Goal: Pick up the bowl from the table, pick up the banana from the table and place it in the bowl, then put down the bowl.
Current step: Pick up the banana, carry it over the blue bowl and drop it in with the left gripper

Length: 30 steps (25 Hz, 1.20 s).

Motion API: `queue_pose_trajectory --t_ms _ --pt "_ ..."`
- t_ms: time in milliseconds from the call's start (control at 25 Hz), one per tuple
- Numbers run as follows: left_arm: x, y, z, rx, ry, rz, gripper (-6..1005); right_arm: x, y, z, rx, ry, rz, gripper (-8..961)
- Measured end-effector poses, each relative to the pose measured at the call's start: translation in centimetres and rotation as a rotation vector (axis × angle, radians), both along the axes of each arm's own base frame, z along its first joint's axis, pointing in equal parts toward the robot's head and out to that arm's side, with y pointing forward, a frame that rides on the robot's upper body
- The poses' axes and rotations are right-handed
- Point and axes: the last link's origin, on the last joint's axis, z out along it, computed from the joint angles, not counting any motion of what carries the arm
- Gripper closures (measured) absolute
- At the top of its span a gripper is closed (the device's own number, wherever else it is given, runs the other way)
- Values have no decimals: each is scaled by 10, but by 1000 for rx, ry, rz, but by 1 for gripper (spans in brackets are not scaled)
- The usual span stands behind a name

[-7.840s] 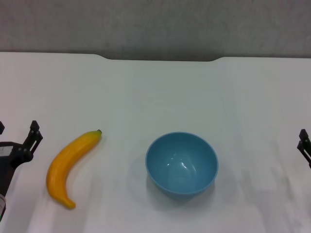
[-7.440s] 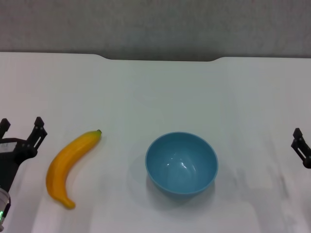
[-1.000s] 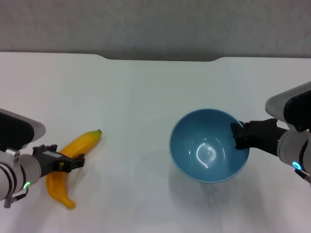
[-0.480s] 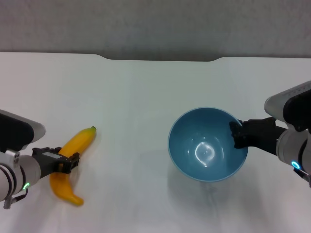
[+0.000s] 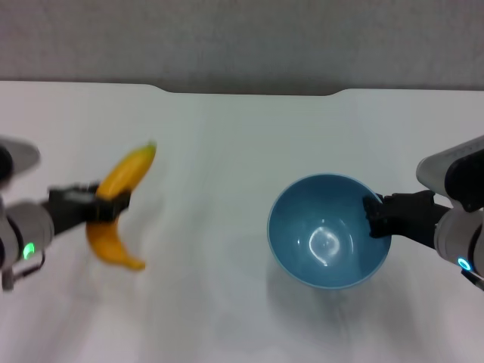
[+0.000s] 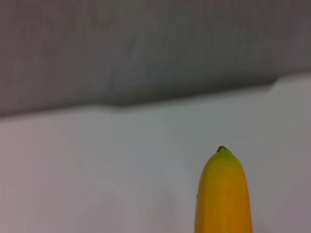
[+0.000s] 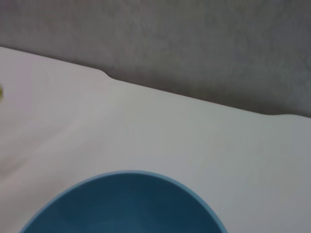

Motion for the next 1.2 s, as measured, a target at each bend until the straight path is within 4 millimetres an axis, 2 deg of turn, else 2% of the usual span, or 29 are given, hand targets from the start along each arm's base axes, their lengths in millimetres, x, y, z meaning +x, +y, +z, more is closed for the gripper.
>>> queue_pose_trajectory --t_ms 80,120,160,200,280,360,480,840,1200 --pt "21 -1 13 14 -94 -34 490 3 0 -1 -1 1 -10 902" --pt "41 -3 19 5 -194 -68 489 4 -1 -4 -8 10 -15 902" --pt "50 -4 21 -8 -244 -82 489 3 -1 -7 -13 19 -14 901" --pt "50 -4 21 -8 -244 -82 489 3 -1 -7 -13 19 -14 901" --pt "69 -9 18 -60 -359 -136 488 -5 -2 -16 -30 45 8 901" --pt "73 -10 17 -74 -383 -153 488 -8 -1 -18 -35 48 18 900" --pt "86 -17 5 -136 -473 -213 487 -19 0 -24 -46 61 50 899" --pt "89 -26 -18 -206 -601 -273 485 -38 1 -27 -42 123 94 896" --pt "84 -24 -31 -257 -621 -251 483 -48 0 -30 -54 130 119 894"
